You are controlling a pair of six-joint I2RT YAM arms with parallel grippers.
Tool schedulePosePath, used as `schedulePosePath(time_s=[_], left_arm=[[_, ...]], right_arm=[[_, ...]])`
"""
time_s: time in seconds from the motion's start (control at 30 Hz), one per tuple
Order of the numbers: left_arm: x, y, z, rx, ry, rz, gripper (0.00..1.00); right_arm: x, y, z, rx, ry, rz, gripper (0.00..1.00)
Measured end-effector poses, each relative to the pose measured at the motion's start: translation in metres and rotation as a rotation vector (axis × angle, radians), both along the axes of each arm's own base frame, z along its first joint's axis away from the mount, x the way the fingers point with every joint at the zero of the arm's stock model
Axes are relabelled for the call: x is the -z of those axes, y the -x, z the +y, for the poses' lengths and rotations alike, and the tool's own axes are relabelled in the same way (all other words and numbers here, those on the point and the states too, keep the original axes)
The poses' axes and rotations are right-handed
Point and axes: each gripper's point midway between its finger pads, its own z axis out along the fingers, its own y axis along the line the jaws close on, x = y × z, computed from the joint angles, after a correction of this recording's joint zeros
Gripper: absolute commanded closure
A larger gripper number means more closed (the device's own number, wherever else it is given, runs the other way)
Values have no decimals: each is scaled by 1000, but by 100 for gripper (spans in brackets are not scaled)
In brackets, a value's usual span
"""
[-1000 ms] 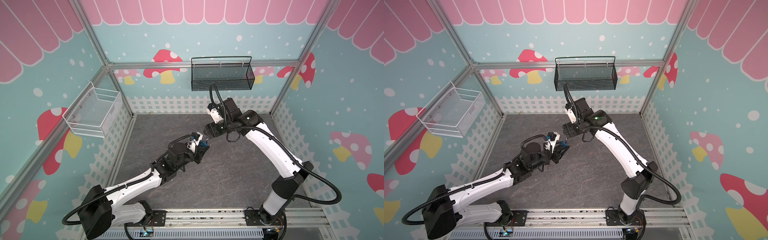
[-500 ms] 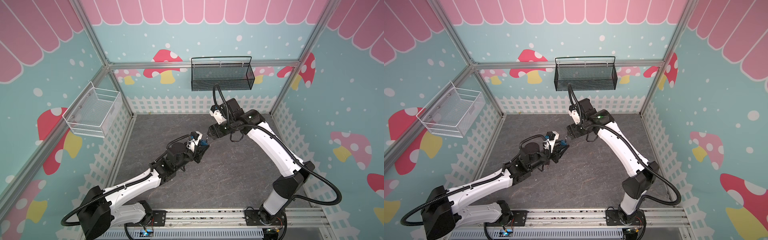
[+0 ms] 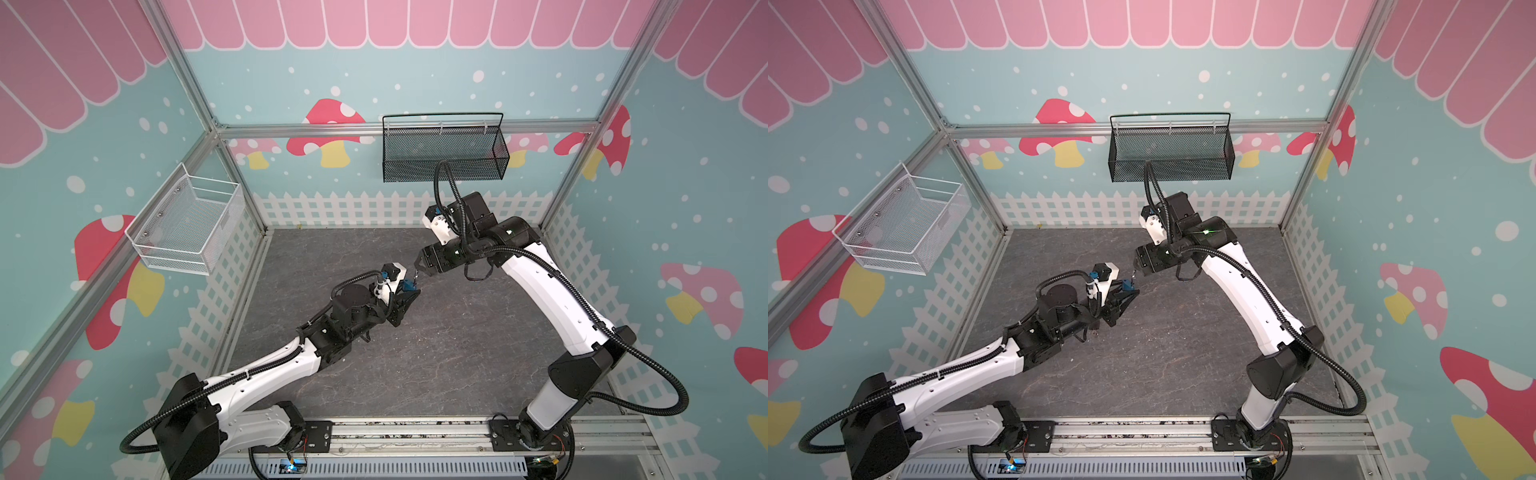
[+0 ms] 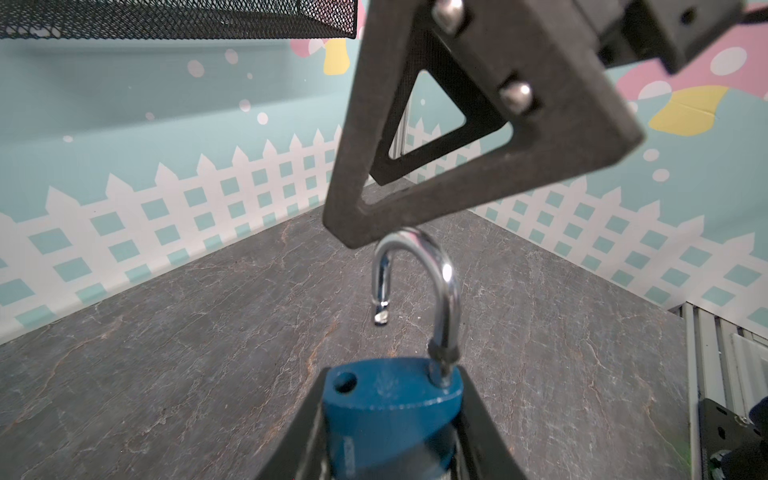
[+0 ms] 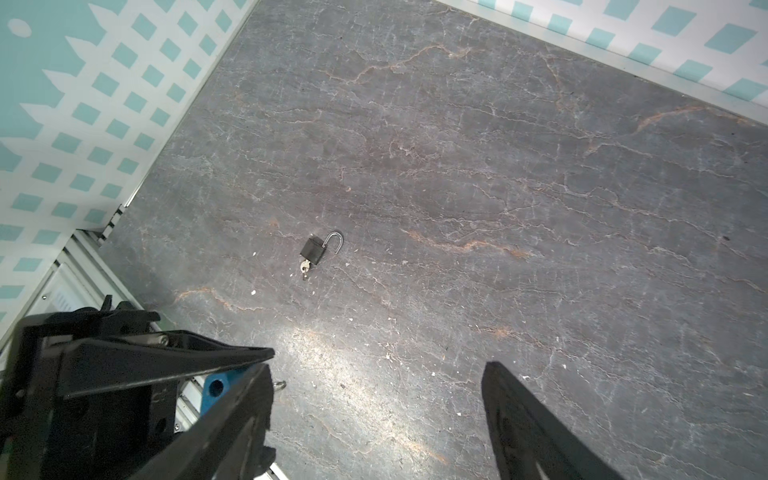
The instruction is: Unlock with the key
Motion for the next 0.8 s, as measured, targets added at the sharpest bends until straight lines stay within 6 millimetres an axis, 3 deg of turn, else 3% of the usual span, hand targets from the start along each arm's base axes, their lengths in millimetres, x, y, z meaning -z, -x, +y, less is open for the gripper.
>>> schedulePosePath(time_s=[0.4, 0.63, 0.8], left_arm=[[-2, -1, -1, 5, -5, -10, 100], [2, -2, -3, 6, -17, -7, 100], [6, -5, -6, 5, -25, 1, 100]], right_arm=[[1, 2, 5, -25, -17, 14, 18], [-25, 3, 11, -45, -79, -23, 18], [-18, 4, 17, -64, -87, 5, 18]])
